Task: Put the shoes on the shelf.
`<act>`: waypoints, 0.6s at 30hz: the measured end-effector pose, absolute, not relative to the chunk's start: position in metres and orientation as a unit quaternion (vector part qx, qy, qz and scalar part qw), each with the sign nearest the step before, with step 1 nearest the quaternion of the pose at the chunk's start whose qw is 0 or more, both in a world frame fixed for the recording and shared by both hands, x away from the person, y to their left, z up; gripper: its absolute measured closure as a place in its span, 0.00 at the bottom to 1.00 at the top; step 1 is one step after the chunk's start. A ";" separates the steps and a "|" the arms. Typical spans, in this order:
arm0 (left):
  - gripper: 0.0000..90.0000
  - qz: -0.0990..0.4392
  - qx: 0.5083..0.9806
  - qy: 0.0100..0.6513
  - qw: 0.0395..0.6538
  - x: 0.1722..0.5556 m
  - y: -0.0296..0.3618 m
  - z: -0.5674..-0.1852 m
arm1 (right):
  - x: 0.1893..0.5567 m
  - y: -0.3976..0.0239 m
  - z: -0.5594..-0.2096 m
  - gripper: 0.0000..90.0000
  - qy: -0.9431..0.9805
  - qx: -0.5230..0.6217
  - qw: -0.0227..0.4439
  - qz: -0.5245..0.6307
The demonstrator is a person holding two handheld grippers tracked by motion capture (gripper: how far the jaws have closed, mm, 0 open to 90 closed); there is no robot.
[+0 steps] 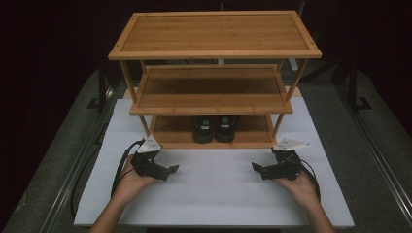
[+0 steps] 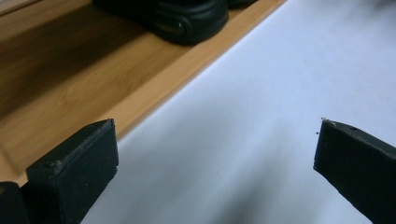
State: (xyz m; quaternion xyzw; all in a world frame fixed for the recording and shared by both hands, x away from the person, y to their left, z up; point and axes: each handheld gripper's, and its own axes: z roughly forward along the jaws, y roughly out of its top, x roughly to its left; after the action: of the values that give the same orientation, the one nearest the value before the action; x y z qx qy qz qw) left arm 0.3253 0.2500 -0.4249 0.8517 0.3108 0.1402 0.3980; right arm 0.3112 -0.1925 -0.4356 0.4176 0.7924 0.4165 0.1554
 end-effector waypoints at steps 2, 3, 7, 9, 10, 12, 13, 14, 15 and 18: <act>0.00 0.144 0.854 0.310 0.392 0.320 0.255 -0.426 | 0.308 -0.198 -0.437 0.02 0.793 0.419 0.158 0.413; 0.00 0.145 0.854 0.310 0.392 0.317 0.258 -0.426 | 0.305 -0.200 -0.438 0.02 0.793 0.421 0.160 0.410; 0.00 0.147 0.854 0.313 0.390 0.308 0.269 -0.427 | 0.297 -0.208 -0.439 0.02 0.792 0.425 0.164 0.406; 0.00 0.148 0.855 0.315 0.385 0.304 0.275 -0.428 | 0.292 -0.213 -0.440 0.02 0.793 0.427 0.168 0.402; 0.00 0.149 0.856 0.316 0.382 0.301 0.278 -0.429 | 0.290 -0.215 -0.440 0.02 0.791 0.429 0.170 0.401; 0.00 0.147 0.856 0.319 0.380 0.296 0.283 -0.430 | 0.284 -0.219 -0.440 0.02 0.791 0.433 0.175 0.395; 0.00 0.148 0.856 0.320 0.379 0.294 0.286 -0.431 | 0.282 -0.222 -0.441 0.02 0.792 0.435 0.176 0.392; 0.00 0.148 0.856 0.321 0.377 0.292 0.289 -0.432 | 0.279 -0.224 -0.442 0.02 0.792 0.436 0.175 0.390; 0.00 0.149 0.857 0.322 0.374 0.289 0.292 -0.433 | 0.277 -0.227 -0.442 0.02 0.792 0.438 0.176 0.388; 0.00 0.155 0.858 0.325 0.366 0.283 0.301 -0.437 | 0.269 -0.234 -0.445 0.02 0.792 0.444 0.178 0.379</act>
State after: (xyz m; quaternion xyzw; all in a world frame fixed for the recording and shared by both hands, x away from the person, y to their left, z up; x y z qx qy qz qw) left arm 0.2827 0.3008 -0.4374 0.8583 0.3253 0.1545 0.3656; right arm 0.2689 -0.2336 -0.4448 0.4439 0.7920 0.3793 0.1783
